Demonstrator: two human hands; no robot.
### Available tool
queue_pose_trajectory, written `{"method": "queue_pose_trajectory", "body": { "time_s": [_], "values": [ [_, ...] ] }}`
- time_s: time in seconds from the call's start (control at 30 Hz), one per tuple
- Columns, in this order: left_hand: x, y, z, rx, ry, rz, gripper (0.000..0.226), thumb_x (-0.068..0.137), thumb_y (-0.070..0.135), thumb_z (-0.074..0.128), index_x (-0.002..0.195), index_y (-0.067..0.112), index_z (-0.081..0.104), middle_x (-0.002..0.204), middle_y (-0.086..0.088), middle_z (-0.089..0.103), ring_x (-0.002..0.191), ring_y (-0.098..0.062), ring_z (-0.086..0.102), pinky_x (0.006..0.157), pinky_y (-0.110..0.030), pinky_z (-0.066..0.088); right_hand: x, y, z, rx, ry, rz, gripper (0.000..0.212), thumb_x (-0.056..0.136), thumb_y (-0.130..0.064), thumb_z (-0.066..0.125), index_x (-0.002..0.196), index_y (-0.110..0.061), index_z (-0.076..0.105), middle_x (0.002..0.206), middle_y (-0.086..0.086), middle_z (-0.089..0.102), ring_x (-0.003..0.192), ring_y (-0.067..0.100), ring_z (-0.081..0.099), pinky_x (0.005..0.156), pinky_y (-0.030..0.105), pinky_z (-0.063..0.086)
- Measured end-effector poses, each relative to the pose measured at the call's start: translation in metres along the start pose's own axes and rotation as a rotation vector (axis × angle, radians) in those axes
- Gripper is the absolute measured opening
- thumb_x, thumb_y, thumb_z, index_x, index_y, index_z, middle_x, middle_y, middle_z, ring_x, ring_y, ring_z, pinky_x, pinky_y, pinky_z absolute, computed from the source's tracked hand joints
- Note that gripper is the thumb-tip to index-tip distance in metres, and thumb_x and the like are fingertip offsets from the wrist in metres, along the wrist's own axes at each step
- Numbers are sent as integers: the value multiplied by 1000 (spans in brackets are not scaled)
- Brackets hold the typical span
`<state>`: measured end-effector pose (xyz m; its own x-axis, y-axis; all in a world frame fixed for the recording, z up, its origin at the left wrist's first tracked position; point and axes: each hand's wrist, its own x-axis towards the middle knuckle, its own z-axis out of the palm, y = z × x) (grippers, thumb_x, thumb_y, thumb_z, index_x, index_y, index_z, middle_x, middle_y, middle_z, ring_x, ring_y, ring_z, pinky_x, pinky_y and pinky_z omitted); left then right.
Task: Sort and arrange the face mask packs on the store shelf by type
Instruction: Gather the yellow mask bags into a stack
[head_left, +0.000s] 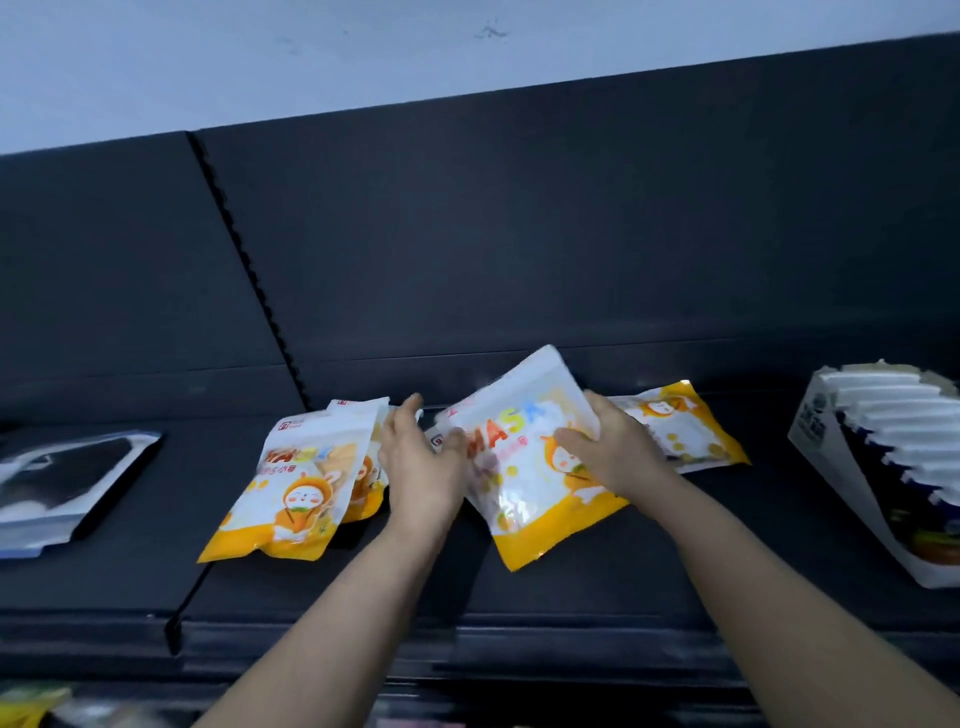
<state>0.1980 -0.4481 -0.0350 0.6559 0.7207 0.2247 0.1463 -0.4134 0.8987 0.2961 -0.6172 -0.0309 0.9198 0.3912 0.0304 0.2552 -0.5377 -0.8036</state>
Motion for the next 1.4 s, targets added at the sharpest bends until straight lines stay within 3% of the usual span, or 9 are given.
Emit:
{"method": "queue_pose_trajectory", "body": {
  "time_s": [0.1,0.2,0.37,0.57,0.77,0.9,1.03,1.23,1.4],
  "values": [
    [-9,-1,-8,228,-282,158,58,85,45,64,138,33,43,152,1,28,139,-25,30,110,-44,36,7,-5,21,-223,107,-71,62,89,-39,56,145,-22,35,145,5,39,135,25,35,107,39,36],
    [-24,-10,-7,513,-624,92,80,76,63,66,144,37,34,160,1,13,147,-24,10,117,-43,24,5,-8,29,-316,-49,-41,62,91,-47,49,147,-27,30,153,3,30,139,23,29,107,36,33],
    [-21,-21,-5,723,-640,162,85,80,49,69,149,35,22,162,2,2,149,-27,-2,120,-45,12,0,-11,25,-558,-243,27,63,93,-59,32,146,-26,24,144,5,44,126,28,45,93,38,40],
    [15,-20,-19,872,-957,403,83,88,32,65,152,39,13,161,14,-6,147,-16,-20,117,-48,-7,-11,-10,26,-614,-228,50,56,95,-46,40,143,-20,30,141,3,46,125,24,45,92,35,41],
    [1,-16,-9,790,-928,299,84,83,50,66,147,53,13,159,9,-22,144,-27,-28,116,-57,-6,4,9,26,-492,42,-23,44,97,-23,40,141,-21,35,132,8,54,118,27,51,93,40,46],
    [-14,-14,0,810,-1048,489,90,77,56,68,146,51,12,159,10,-20,144,-23,-28,117,-57,-8,16,19,12,-652,129,-8,53,87,-9,44,139,-18,38,144,7,42,136,29,32,108,46,32],
    [-2,-15,8,889,-1046,554,85,80,51,66,146,51,13,159,13,-21,144,-22,-29,116,-57,-11,15,36,-2,-664,119,211,44,91,-27,47,134,-17,40,139,11,44,134,37,31,109,52,28],
    [22,-7,33,1001,-962,463,79,90,29,55,148,51,7,159,12,-21,145,-25,-27,115,-60,-6,0,36,-13,-608,26,184,30,94,-29,43,120,-20,55,121,8,61,110,28,55,83,32,44],
    [19,3,43,1073,-863,404,84,86,8,48,151,42,7,160,6,-18,146,-28,-21,116,-61,4,-4,50,-36,-776,-23,146,49,89,-40,53,136,-34,44,147,-2,40,134,27,34,105,40,36]
  ]
}}
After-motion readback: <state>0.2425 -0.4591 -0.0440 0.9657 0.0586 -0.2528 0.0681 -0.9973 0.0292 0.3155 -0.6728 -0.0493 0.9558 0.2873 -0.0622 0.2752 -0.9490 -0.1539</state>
